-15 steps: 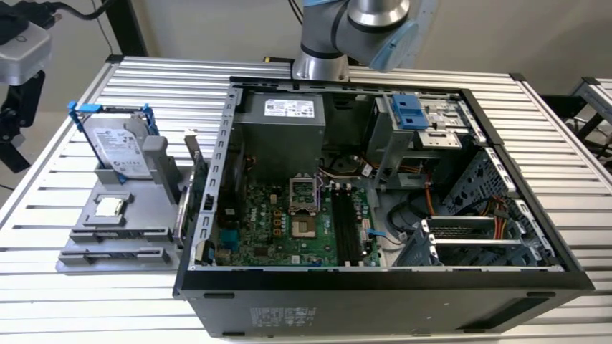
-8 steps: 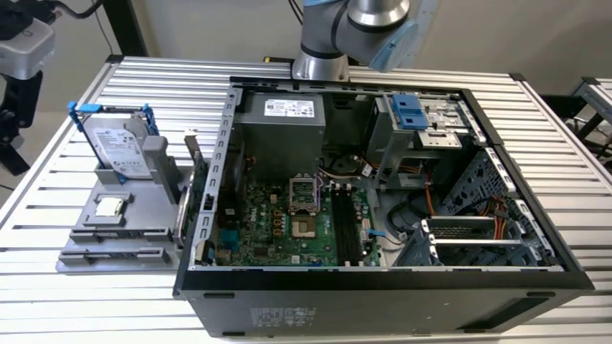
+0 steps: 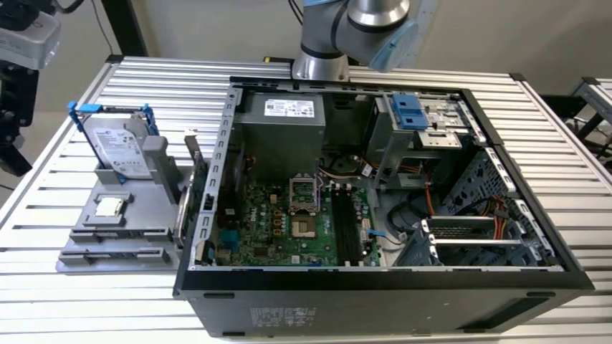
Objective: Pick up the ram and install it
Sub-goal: 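Pick up the ram and move it above insertion slot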
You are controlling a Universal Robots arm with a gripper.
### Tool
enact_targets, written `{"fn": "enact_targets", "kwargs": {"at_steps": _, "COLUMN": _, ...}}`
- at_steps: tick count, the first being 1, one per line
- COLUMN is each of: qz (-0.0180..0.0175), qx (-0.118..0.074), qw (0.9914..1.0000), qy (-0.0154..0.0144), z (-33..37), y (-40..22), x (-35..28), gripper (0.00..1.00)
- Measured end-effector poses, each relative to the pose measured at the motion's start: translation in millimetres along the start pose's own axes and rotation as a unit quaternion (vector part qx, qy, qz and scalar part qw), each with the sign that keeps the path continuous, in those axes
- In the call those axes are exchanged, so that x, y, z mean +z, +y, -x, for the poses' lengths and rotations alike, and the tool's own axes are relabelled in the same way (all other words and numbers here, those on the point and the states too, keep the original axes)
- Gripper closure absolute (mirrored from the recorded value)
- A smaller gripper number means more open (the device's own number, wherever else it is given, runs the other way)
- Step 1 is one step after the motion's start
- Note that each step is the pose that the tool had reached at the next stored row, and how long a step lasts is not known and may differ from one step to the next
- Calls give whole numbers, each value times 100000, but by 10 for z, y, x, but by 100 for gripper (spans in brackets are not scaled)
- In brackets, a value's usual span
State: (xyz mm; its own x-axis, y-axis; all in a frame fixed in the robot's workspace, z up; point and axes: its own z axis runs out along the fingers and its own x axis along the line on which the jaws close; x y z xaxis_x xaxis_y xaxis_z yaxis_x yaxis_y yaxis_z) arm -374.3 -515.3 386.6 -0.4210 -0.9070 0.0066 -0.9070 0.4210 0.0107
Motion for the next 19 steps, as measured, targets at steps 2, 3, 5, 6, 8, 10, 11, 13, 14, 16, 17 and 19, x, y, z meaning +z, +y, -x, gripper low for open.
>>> {"fn": "enact_targets", "kwargs": {"at_steps": 2, "qz": -16, "qx": -1821, "qw": 99983, "qy": 22, "z": 0, "y": 0, "x": 3, "gripper": 100}}
{"fn": "enact_targets", "kwargs": {"at_steps": 3, "qz": -27, "qx": -2747, "qw": 99962, "qy": 34, "z": 0, "y": 0, "x": 4, "gripper": 100}}
{"fn": "enact_targets", "kwargs": {"at_steps": 5, "qz": -39, "qx": -4558, "qw": 99896, "qy": 52, "z": 1, "y": 0, "x": 9, "gripper": 100}}
{"fn": "enact_targets", "kwargs": {"at_steps": 6, "qz": -45, "qx": -5383, "qw": 99855, "qy": 58, "z": 1, "y": 0, "x": 11, "gripper": 100}}
{"fn": "enact_targets", "kwargs": {"at_steps": 8, "qz": -61, "qx": -7104, "qw": 99747, "qy": 73, "z": 1, "y": 0, "x": 16, "gripper": 100}}
{"fn": "enact_targets", "kwargs": {"at_steps": 10, "qz": -71, "qx": -8925, "qw": 99601, "qy": 95, "z": 1, "y": 0, "x": 20, "gripper": 100}}
{"fn": "enact_targets", "kwargs": {"at_steps": 11, "qz": -76, "qx": -9792, "qw": 99519, "qy": 105, "z": 2, "y": 0, "x": 22, "gripper": 100}}
{"fn": "enact_targets", "kwargs": {"at_steps": 13, "qz": -90, "qx": -11625, "qw": 99322, "qy": 119, "z": 3, "y": 1, "x": 26, "gripper": 100}}
{"fn": "enact_targets", "kwargs": {"at_steps": 14, "qz": -97, "qx": -12535, "qw": 99211, "qy": 127, "z": 3, "y": 1, "x": 30, "gripper": 100}}
{"fn": "enact_targets", "kwargs": {"at_steps": 16, "qz": -106, "qx": -14362, "qw": 98963, "qy": 150, "z": 4, "y": 1, "x": 35, "gripper": 100}}
{"fn": "enact_targets", "kwargs": {"at_steps": 17, "qz": -114, "qx": -15202, "qw": 98838, "qy": 157, "z": 5, "y": 1, "x": 38, "gripper": 100}}
{"fn": "enact_targets", "kwargs": {"at_steps": 19, "qz": -123, "qx": -16970, "qw": 98549, "qy": 178, "z": 6, "y": 2, "x": 43, "gripper": 100}}
